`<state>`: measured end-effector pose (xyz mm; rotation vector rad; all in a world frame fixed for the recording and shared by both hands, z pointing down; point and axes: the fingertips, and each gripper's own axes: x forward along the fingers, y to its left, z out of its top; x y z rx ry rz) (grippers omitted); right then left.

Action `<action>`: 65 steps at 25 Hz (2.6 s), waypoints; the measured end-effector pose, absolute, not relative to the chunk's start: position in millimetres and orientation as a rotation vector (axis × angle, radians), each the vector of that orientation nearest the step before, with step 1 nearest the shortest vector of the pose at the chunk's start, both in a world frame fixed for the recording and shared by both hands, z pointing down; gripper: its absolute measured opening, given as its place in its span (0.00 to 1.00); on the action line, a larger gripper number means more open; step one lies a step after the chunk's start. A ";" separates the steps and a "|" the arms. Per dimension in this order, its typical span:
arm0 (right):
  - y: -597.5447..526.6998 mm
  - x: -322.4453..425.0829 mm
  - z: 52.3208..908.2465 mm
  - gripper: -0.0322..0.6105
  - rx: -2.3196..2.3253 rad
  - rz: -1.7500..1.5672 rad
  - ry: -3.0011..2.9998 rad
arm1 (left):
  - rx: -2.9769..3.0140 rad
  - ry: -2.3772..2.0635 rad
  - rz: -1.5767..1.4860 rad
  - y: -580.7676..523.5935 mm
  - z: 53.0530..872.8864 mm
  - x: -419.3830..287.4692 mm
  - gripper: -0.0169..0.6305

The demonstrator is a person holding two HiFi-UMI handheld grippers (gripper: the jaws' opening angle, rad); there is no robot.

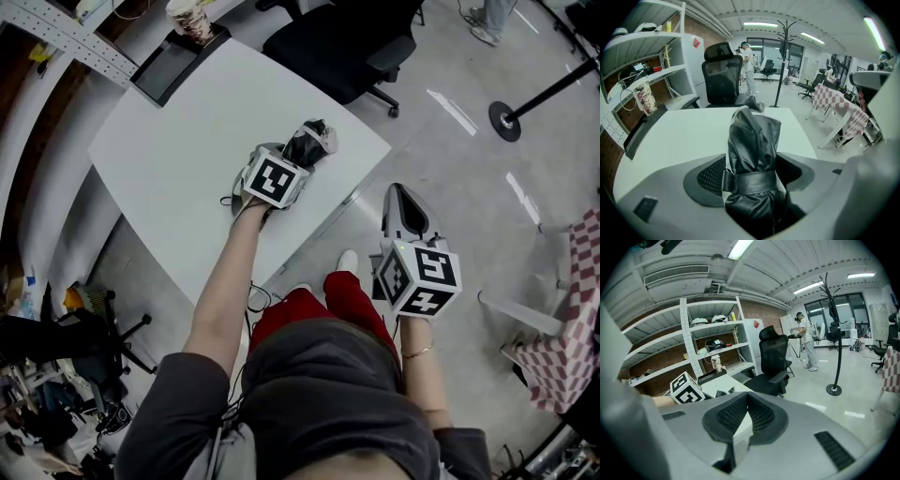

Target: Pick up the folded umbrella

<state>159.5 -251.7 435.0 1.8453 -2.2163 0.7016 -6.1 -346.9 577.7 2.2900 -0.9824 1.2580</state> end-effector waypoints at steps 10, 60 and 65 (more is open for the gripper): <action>-283.4 167.2 442.6 0.08 1.780 0.727 -2.241 | 2.255 -0.944 1.230 -352.3 590.2 -1.0 0.52; -288.5 168.2 407.6 0.08 1.836 0.609 -2.257 | 2.386 -0.900 1.067 -332.7 550.5 58.6 0.39; -283.3 174.5 405.8 0.08 1.865 0.605 -2.243 | 2.428 -0.893 1.000 -330.0 537.6 74.8 0.39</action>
